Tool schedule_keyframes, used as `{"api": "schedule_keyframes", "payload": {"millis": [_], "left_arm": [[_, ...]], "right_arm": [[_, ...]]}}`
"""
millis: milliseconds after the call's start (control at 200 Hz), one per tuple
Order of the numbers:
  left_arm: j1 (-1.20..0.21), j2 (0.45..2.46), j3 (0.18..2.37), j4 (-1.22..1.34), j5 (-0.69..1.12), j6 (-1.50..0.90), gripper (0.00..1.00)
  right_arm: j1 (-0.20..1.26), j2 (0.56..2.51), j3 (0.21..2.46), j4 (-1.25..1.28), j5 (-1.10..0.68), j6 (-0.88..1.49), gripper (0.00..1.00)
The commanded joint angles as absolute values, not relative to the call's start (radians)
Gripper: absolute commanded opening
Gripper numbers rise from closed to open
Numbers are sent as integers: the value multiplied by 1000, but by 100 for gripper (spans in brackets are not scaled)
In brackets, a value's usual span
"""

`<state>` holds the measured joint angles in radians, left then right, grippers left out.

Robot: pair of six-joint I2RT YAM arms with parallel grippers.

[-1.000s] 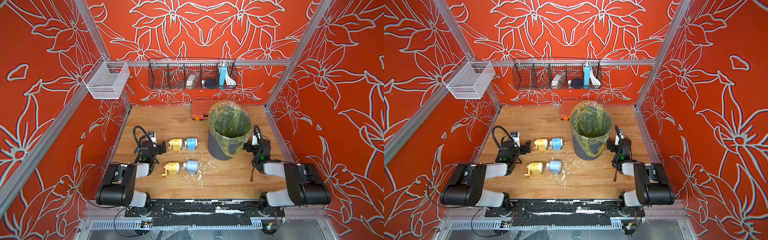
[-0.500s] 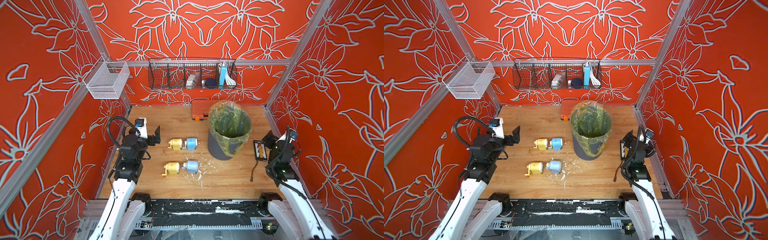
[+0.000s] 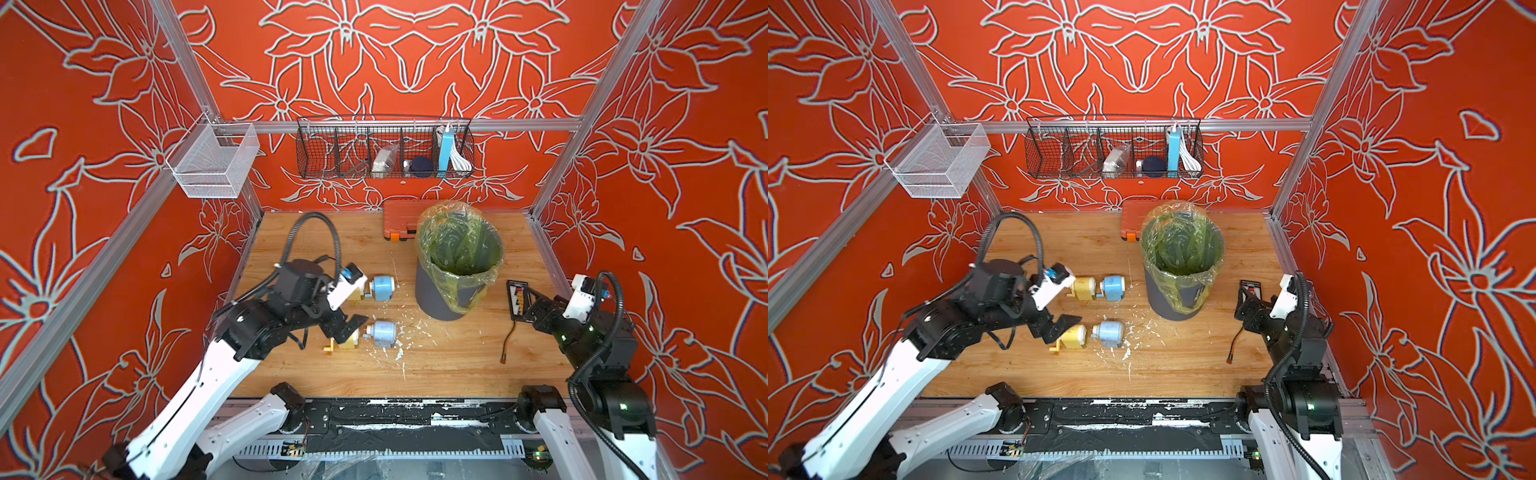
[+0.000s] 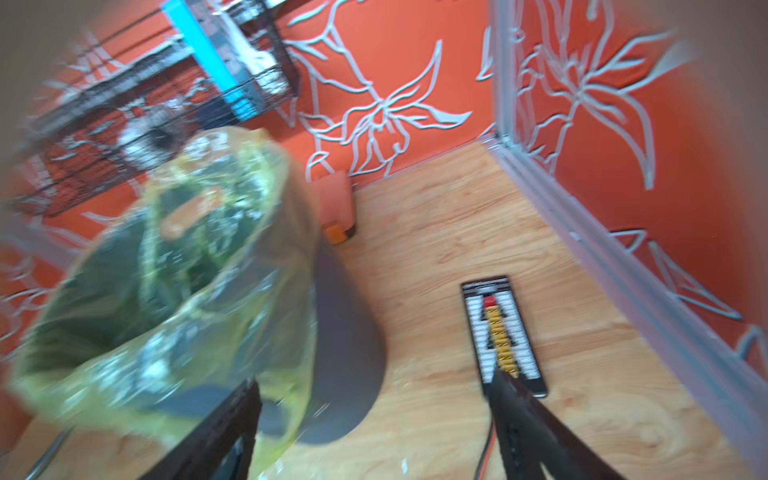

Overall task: Take out the pencil sharpener tray and clean the shavings
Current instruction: Pick up the pencil sharpener from the center of the board.

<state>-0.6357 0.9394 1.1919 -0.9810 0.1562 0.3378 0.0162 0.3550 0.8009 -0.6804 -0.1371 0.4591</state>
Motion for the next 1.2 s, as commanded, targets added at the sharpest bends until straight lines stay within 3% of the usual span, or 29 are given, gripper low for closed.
{"api": "schedule_keyframes", "payload": {"millis": [0,250,555,1196], "left_arm": [[-749,1021,1153,-1064,20,467,97],[-749,1071,1025,-798,112,658,98],[-677,1220,1042,-737,262,794,98],[-656,1432,1012,-692,303,946,92]], "right_arm": [[17,370,829,-809,-285,468,88],[17,386,877,-896,-316,375,90],[18,375,886,-929,-306,350,91],[83,381,955,-985,-159,281,93]]}}
